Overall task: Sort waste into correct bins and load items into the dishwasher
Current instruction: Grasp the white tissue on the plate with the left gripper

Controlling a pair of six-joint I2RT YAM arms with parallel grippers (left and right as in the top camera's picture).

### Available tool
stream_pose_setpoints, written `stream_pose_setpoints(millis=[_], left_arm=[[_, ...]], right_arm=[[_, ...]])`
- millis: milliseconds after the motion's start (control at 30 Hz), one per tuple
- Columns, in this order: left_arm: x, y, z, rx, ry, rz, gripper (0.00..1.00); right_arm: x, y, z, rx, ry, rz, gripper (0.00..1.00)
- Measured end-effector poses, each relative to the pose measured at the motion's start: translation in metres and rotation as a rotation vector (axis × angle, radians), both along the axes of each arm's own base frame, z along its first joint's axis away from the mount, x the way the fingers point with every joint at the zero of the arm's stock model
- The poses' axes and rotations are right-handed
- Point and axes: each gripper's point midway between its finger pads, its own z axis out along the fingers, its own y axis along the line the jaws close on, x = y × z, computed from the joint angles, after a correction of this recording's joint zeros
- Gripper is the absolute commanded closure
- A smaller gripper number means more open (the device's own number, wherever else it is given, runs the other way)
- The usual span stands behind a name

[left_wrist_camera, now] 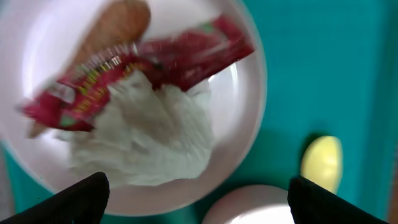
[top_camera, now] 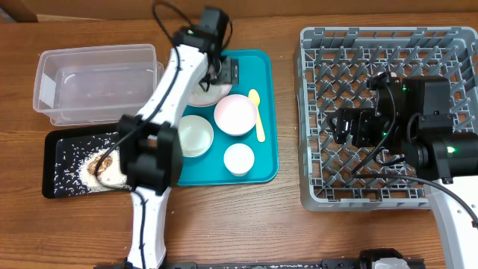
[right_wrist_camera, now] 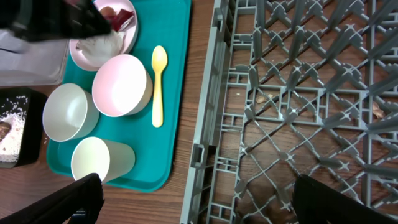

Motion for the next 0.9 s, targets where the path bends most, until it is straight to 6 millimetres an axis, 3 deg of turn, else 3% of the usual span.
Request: stream_pose_setpoints(millis=[67,133,367,567,667,733,833,900], left_arm=[[-0.003,0.001,-0.022,0.008,0.048,0.029,0.08],[-0.004,0.002,-0.032,0.01,0.067,0.054,0.1],[-0.004,0.005,-0.033,0.015,0.065,0.111,0.28],[-0.002,0.012,-0.036,0.052,0.055,0.145,0.28],[-0.001,0.015,-0.043,0.068,0.059,0.157,0.35],[-0.002,0.016,-0.054,0.079,0.077,0.164,0.47],[-0.004,0.019,-0.063,0.095,0.092,0.177,0.81],[-0.003,0.022,-0.062,0.101,0.09,0.181,0.96]], right_arm=[[-0.001,0.0,-0.001,0.0,0.005,0.0,0.0],[-0.001,0.0,-0.001,0.0,0.005,0.0,0.0],[-0.001,0.0,-0.001,-0.001,0.005,0.0,0.0],[-0.001,0.0,-0.001,0.0,0.005,0.0,0.0],[-0.001,0.0,-0.001,0.0,0.005,0.0,0.0],[-0.001,0.0,-0.001,-0.001,0.005,0.0,0.0],[-0.001,-0.001,-0.001,-0.003,0.005,-0.002,0.0],[-0.001,-0.001,-0.001,-0.005,0.005,-0.003,0.0]])
